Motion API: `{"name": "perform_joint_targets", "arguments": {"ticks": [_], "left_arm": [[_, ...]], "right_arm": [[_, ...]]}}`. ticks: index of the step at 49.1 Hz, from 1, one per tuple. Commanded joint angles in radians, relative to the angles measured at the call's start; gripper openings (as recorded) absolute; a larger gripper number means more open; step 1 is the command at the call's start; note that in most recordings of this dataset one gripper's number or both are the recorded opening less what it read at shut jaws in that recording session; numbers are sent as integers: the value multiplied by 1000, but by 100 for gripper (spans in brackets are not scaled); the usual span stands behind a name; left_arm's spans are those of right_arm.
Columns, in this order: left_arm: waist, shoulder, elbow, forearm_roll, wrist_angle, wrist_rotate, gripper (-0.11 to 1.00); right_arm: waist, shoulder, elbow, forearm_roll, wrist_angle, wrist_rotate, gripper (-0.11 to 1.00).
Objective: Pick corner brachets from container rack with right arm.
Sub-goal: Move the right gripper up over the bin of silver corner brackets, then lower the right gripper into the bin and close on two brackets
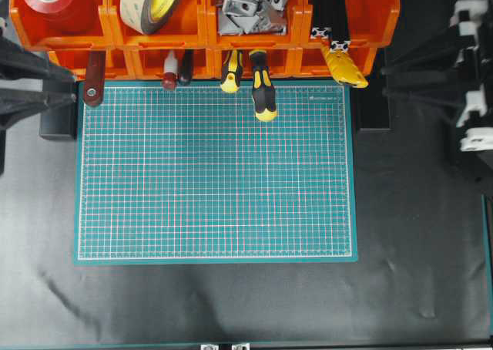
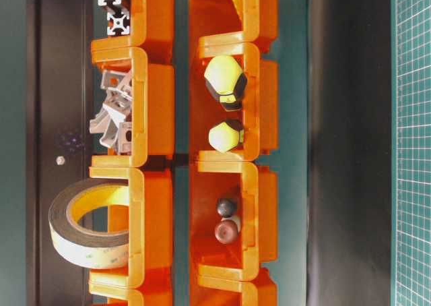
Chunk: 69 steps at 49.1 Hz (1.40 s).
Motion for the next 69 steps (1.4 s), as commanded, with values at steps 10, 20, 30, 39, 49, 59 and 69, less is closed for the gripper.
{"name": "perform_joint_targets", "arguments": {"ticks": [10, 20, 30, 39, 49, 59, 69], "left_arm": [[-46, -31, -61, 3, 156, -2, 7], [-43, -40, -63, 3, 206, -2, 7], [-46, -37, -63, 3, 233, -3, 7], [-44, -35, -63, 5, 236, -6, 7], [-44, -35, -63, 3, 244, -6, 7], [-44, -40, -63, 3, 242, -5, 7], [-44, -40, -63, 3, 244, -6, 7]], "right_arm": [[-12, 112, -365, -91, 408, -2, 32], [-43, 250, -537, -221, 588, 2, 51], [-84, 380, -643, -236, 672, 0, 84], [-130, 492, -724, -235, 673, 15, 82], [-137, 643, -821, -235, 692, 25, 82], [-141, 765, -910, -235, 733, 25, 82], [-147, 857, -980, -235, 792, 21, 82]]}}
